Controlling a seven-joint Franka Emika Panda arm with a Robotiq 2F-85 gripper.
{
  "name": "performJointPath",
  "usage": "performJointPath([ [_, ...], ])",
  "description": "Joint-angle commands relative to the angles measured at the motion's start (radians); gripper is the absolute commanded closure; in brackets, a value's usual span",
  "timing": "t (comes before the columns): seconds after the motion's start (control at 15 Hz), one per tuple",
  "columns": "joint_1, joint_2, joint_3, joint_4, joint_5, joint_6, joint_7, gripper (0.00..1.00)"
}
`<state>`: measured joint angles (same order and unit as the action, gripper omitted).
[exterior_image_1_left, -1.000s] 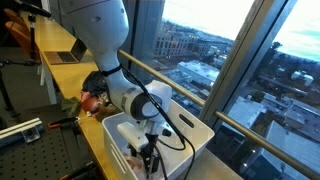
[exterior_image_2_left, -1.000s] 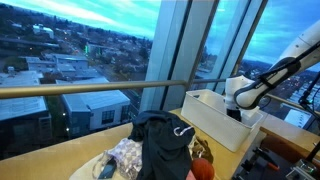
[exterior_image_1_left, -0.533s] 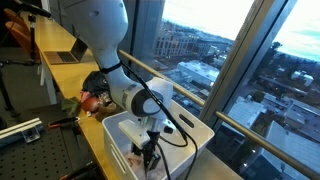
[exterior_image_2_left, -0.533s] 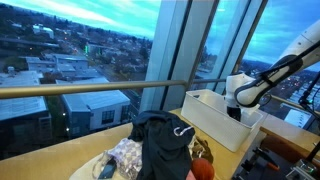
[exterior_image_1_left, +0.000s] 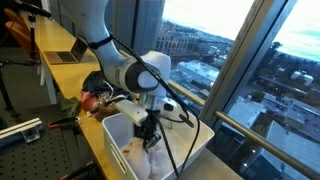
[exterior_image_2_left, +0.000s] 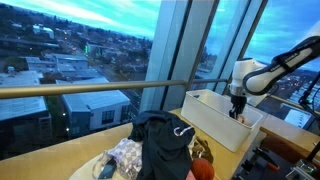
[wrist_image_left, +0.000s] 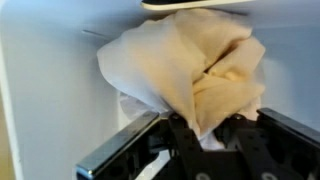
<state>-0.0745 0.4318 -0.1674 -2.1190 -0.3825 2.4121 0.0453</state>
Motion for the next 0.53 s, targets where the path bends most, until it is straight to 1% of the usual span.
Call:
performJointPath([
  [0.0,0.073,-0.197,0.009,-0.073,-0.038,-0.060,0.037,0.94],
  [0.2,0.134,-0.299,0.054,-0.052,-0.081,-0.119,0.075,0.94],
  [0.47,0.207,-0.380,0.167,0.020,-0.140,-0.229,0.122,0.94],
])
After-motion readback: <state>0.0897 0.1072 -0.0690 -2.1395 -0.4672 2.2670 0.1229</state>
